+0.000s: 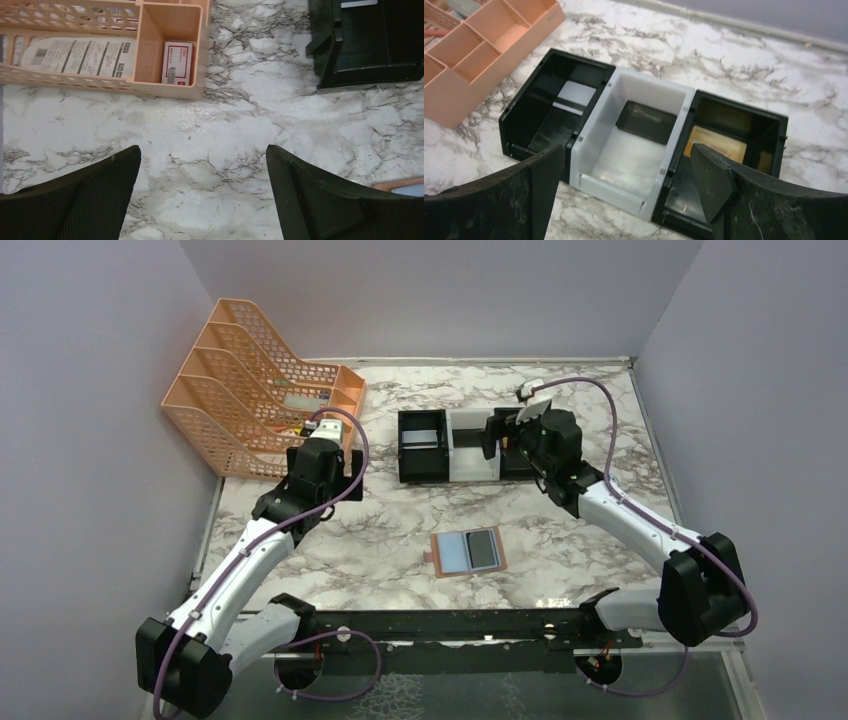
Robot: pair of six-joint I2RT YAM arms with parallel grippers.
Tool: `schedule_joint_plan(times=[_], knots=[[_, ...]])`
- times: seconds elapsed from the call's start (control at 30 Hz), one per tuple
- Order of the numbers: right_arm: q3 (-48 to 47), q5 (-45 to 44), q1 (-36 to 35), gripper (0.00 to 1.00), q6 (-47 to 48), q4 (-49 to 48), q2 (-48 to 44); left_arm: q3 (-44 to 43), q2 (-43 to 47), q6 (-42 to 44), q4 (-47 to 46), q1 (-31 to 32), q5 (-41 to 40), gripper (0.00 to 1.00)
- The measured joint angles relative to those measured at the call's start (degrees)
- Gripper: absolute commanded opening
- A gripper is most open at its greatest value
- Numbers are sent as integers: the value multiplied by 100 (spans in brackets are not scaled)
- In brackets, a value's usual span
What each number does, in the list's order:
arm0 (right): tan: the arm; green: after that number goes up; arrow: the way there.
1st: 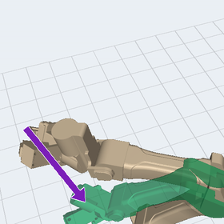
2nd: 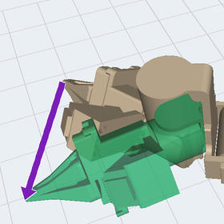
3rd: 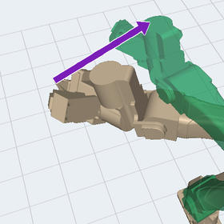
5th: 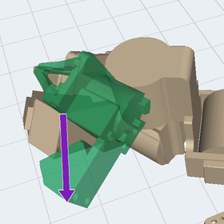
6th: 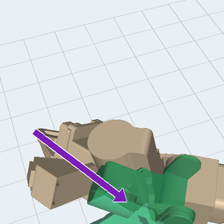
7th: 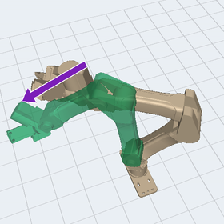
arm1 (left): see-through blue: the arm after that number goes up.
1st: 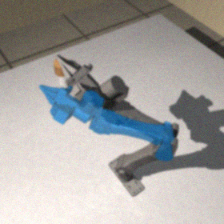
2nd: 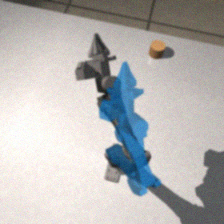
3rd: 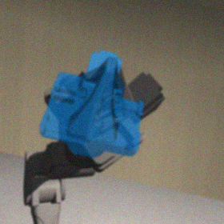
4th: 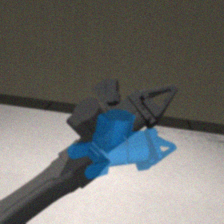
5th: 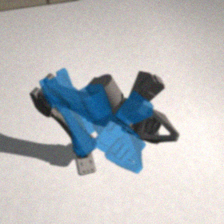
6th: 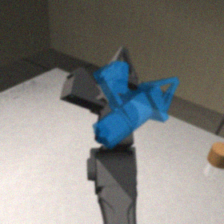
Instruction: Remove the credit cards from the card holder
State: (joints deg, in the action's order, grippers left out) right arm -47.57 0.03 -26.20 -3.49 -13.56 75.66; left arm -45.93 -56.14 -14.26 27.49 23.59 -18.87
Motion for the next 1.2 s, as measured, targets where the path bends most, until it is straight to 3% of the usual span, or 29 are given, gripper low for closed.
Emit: schedule_joint_plan(times=[0.13, 0.37, 0.63, 0.93, 1.2], knots=[[127, 232, 0, 100, -507, 415, -186, 0, 0, -2, -133, -37, 417, 99], [737, 1519, 0, 99, -1327, 892, -756, 140, 122, -118, -634, -39, 1687, 99], [1554, 2461, -2, 98, -2328, 1174, -1405, 581, -245, -1180, -1554, 42, 3399, 99], [1862, 1722, -2, 97, -3274, 2238, -1493, 695, -1158, -1956, -2507, 1668, 3689, 98], [2063, 1469, -2, 95, -3484, 2570, -1399, 678, -2310, -2702, -3348, 2492, 3595, 92]])
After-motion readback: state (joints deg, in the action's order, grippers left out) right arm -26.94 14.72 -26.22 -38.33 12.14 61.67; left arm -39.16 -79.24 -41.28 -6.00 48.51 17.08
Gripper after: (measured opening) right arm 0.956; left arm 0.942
